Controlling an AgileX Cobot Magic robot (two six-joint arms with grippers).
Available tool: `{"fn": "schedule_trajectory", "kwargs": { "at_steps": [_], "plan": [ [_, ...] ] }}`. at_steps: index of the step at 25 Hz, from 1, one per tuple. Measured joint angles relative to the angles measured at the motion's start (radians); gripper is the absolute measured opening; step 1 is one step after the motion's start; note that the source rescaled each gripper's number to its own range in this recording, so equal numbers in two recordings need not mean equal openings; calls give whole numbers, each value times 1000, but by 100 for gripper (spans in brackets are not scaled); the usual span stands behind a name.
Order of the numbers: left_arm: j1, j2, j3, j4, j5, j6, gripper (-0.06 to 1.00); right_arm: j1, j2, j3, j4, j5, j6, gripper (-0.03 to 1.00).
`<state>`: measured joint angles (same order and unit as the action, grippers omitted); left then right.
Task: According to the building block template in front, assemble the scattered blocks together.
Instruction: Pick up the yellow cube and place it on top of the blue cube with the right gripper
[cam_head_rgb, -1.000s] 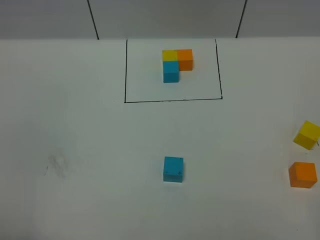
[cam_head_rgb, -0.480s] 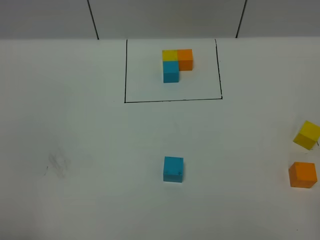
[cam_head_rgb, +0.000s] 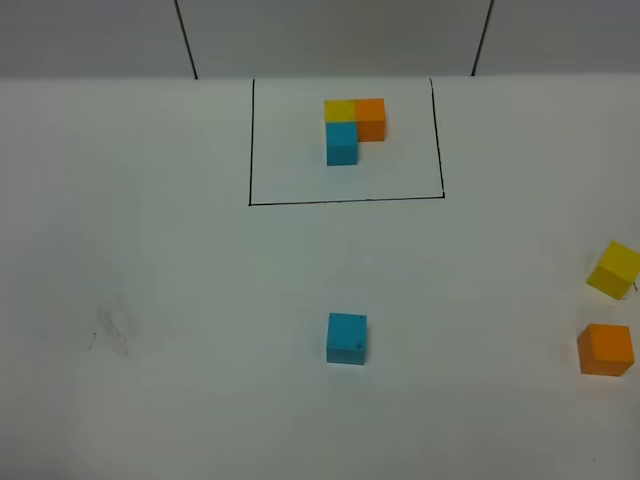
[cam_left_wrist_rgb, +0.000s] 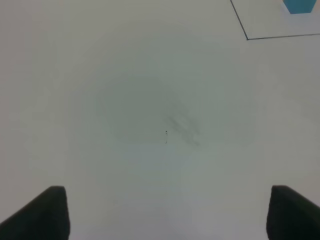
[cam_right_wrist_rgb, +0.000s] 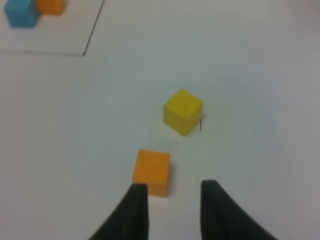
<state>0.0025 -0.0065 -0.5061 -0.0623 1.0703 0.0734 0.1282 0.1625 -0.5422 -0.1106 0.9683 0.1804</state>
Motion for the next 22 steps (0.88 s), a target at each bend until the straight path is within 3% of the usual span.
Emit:
{"fn": "schedule_trajectory", "kwargs": {
  "at_steps": [2, 5, 9, 11, 15, 22],
  "plan": [
    [0, 0, 0, 0, 0, 0, 68, -3, 135, -28, -3, -71, 34, 20],
    [0, 0, 0, 0, 0, 0, 68, -3, 374, -92, -2, -127, 47, 43],
    [0, 0, 0, 0, 0, 0, 68, -3, 719, -230, 17, -151, 84, 78],
    [0, 0, 0, 0, 0, 0, 68, -20, 873, -307, 48, -153, 111, 91],
    [0, 0, 0, 0, 0, 0, 68, -92, 1132, -460, 168, -156, 113, 99],
    [0, 0, 0, 0, 0, 0, 68, -180, 1413, -611, 259, -93, 87, 95]
  ]
}}
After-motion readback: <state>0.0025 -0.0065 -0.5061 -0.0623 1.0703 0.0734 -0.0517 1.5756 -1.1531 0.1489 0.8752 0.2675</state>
